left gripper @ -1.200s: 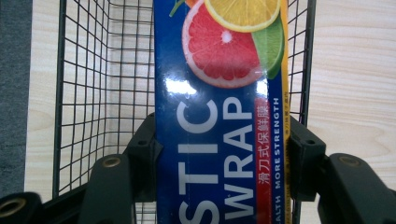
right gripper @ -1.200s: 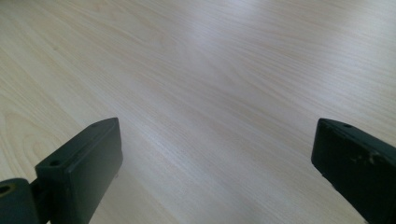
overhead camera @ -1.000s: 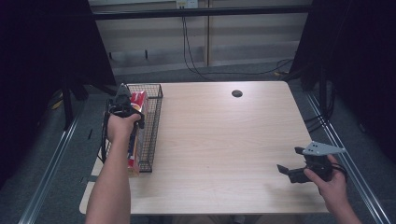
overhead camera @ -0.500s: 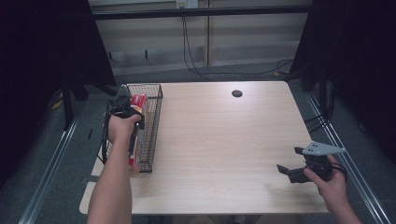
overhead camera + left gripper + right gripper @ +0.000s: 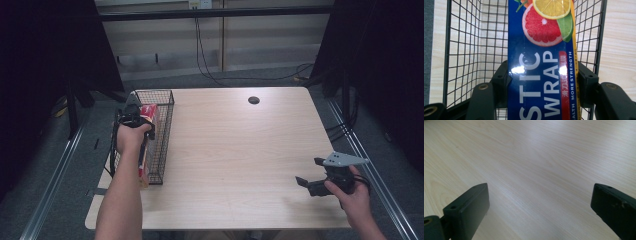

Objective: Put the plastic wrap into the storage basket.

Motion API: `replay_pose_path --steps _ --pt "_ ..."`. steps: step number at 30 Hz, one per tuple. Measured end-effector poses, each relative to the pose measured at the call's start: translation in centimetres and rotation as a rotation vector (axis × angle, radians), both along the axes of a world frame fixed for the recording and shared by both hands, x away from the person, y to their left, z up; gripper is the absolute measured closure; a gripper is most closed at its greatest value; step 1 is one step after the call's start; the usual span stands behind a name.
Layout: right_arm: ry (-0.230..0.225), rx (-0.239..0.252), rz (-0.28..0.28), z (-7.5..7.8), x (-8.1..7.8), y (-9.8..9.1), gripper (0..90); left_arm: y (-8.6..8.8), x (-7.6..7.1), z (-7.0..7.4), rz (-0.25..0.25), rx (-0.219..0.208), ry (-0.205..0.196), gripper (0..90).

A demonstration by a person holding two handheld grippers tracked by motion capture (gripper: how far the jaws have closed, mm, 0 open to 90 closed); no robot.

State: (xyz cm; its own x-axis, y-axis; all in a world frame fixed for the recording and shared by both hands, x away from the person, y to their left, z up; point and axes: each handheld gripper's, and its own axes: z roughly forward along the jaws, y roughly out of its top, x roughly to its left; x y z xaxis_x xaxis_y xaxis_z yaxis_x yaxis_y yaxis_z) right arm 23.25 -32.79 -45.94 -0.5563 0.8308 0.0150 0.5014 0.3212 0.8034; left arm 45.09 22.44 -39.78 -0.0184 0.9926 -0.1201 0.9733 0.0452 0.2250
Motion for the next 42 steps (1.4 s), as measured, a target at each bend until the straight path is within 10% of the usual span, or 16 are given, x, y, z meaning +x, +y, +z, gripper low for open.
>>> replay_pose_path --steps 42 --pt "0.003 -0.002 -0.009 -0.1 -0.2 -0.5 1.9 -0.7 0.4 -1.1 -0.016 0.044 0.021 40.2"
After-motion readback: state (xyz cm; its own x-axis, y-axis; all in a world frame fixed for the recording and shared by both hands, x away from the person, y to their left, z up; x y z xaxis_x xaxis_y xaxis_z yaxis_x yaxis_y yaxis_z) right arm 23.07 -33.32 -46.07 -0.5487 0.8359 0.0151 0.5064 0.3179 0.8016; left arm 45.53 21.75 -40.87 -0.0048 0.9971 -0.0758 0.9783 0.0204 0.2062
